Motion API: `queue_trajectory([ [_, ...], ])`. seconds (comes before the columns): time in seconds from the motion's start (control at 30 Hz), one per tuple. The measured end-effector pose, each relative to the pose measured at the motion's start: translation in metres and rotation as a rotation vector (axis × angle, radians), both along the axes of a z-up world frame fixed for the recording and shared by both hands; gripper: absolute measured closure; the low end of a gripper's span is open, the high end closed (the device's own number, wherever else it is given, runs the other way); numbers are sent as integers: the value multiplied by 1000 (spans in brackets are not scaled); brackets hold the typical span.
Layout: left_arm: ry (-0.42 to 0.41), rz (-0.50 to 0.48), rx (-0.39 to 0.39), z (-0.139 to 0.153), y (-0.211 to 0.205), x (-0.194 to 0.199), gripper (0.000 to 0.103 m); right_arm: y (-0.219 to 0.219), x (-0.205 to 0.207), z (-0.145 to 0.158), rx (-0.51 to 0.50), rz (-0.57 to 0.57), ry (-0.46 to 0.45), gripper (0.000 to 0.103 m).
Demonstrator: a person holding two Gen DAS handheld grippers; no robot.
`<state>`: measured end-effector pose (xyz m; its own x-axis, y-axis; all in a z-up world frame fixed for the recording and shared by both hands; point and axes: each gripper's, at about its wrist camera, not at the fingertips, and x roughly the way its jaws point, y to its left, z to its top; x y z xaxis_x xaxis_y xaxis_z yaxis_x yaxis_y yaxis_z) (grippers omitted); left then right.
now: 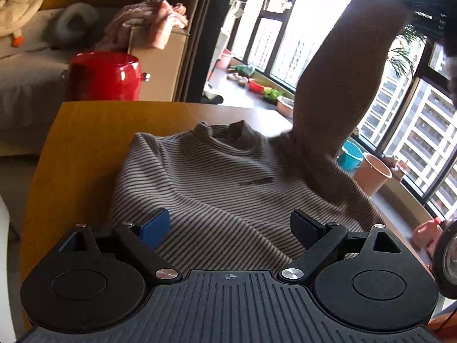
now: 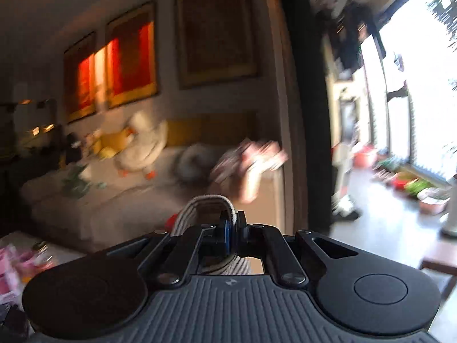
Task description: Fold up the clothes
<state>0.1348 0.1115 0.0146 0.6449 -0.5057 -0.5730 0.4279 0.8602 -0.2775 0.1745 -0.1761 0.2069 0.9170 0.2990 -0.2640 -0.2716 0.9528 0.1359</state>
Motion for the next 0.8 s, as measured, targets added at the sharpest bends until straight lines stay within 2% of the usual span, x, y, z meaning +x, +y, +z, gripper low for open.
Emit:
queue_trajectory([
  [0.23, 7, 13, -12, 2, 12, -3, 8, 78, 44, -75, -5, 98, 182, 99],
  [0.37, 16, 12, -19, 1, 15, -5, 7, 109, 56, -111, -13, 91, 252, 99],
  [0.43, 21, 11, -22, 0, 16, -5, 7, 115, 56, -120, -31, 71, 259, 88],
  [0.5, 26, 10, -25, -1, 16, -6, 7, 112, 54, -121, -30, 82, 260, 54],
  [0.57, 31, 8, -28, -3, 16, -6, 6, 104, 51, -118, -23, 105, 252, 48],
  [0.67, 38, 7, -36, -6, 16, -4, 6, 83, 46, -121, -53, 52, 235, 48],
  [0.73, 42, 7, -44, -8, 15, -2, 6, 64, 43, -130, -76, -15, 242, 56],
  [0.77, 44, 5, -48, -9, 14, -2, 6, 53, 43, -138, -81, -52, 263, 64],
  [0.8, 43, 3, -50, -9, 13, -1, 6, 41, 43, -149, -81, -87, 297, 66],
])
